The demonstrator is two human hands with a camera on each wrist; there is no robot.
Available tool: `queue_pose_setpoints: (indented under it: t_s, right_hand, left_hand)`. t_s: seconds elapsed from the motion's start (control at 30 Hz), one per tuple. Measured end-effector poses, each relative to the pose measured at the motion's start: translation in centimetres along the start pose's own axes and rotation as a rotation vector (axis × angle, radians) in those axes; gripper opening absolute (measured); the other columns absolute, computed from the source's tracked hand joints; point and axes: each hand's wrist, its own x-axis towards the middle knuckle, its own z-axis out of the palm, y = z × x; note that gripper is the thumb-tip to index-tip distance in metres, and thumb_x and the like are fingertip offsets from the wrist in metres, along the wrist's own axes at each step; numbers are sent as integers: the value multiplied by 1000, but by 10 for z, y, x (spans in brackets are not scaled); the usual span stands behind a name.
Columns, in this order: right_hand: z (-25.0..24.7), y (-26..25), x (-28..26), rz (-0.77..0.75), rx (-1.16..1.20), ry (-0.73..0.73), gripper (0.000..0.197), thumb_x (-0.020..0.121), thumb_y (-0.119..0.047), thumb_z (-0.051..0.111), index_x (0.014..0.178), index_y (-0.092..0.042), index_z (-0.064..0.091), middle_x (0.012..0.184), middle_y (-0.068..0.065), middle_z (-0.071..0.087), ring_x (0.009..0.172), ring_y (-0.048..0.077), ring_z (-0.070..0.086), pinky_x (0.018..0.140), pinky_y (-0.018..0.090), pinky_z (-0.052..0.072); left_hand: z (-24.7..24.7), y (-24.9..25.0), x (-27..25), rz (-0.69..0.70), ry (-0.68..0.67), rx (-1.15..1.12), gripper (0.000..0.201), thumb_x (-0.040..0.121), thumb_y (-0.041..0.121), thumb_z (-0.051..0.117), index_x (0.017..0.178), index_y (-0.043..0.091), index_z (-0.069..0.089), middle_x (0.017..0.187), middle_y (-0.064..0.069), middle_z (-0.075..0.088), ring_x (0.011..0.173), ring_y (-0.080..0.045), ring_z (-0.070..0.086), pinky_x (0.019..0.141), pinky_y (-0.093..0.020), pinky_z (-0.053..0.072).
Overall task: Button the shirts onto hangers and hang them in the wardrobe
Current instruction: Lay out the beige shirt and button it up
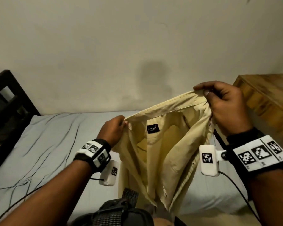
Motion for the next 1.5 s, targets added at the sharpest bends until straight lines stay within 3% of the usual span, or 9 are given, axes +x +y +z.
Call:
queue_pose_setpoints:
  t_s: [0.2, 0.3, 0.4, 0.6, 0.83, 1.03, 1.2, 1.37, 1.5]
  right_hand:
    - [10, -6, 2, 52, -124, -64, 24, 82, -17, 80, 105, -22, 74, 98, -5, 73, 94, 11, 69, 88, 42, 59]
    - [13, -6, 6, 29, -278, -175, 41, 85, -18, 77, 122, -34, 69, 99, -10, 66, 94, 9, 64, 89, 37, 57]
    - [4, -4, 15, -41, -497, -247, 23, 92, -15, 68, 113, -23, 74, 102, -5, 67, 97, 12, 61, 91, 39, 53]
    - [-19, 4, 36, -27, -642, -124, 13, 96, -13, 59, 102, -19, 70, 99, 4, 70, 96, 24, 63, 84, 40, 51]
    - [-19, 6, 34, -47, -663, -169, 12, 90, -11, 67, 95, -22, 68, 88, -1, 67, 83, 18, 60, 71, 29, 41]
    - [-18, 17, 19, 57, -713, -284, 46, 87, -12, 62, 124, -39, 59, 97, 0, 68, 92, 23, 66, 80, 47, 57]
    - [68, 36, -30, 56, -502, -492, 69, 73, -52, 75, 137, -40, 51, 124, -7, 61, 112, 12, 60, 97, 41, 51]
    - [143, 33, -39, 105, -244, -476, 23, 82, -43, 71, 101, -31, 67, 83, -10, 71, 78, 9, 67, 74, 38, 58]
    - [146, 29, -16, 50, -178, -460, 16, 80, -37, 71, 84, -23, 63, 81, -5, 70, 82, 19, 67, 79, 43, 56]
  left_hand:
    - [-17, -16, 15, -74, 217, -60, 24, 105, 33, 44, 96, 20, 63, 98, -15, 58, 90, -36, 58, 71, -34, 39]
    - [-31, -11, 4, -57, 240, -99, 21, 107, 36, 40, 97, 27, 56, 89, -4, 64, 85, -31, 58, 69, -35, 38]
    - [-56, -5, -6, 64, 171, 142, 22, 106, 44, 39, 114, 29, 54, 93, -9, 68, 84, -33, 60, 71, -39, 47]
    - [-112, 8, -6, 408, 21, 516, 86, 78, 92, 4, 118, 33, 53, 106, 4, 73, 86, -27, 68, 65, -30, 41]
    - [-141, 32, -2, 479, 276, 632, 35, 102, 51, 40, 109, 22, 58, 92, -3, 70, 76, -30, 64, 56, -34, 45]
    - [-135, 61, -12, 370, 365, 499, 30, 104, 45, 45, 111, 21, 61, 85, -7, 70, 69, -31, 57, 60, -32, 33]
    - [-132, 85, -25, 378, 356, 392, 28, 103, 47, 47, 111, 24, 62, 78, -5, 69, 71, -33, 62, 61, -33, 36]
    - [-124, 93, -40, 466, 302, 505, 24, 104, 41, 49, 108, 22, 62, 73, 0, 67, 63, -26, 62, 58, -29, 36]
    - [-141, 81, -52, 412, 323, 486, 27, 104, 43, 49, 110, 22, 64, 79, -3, 70, 67, -25, 61, 61, -30, 34]
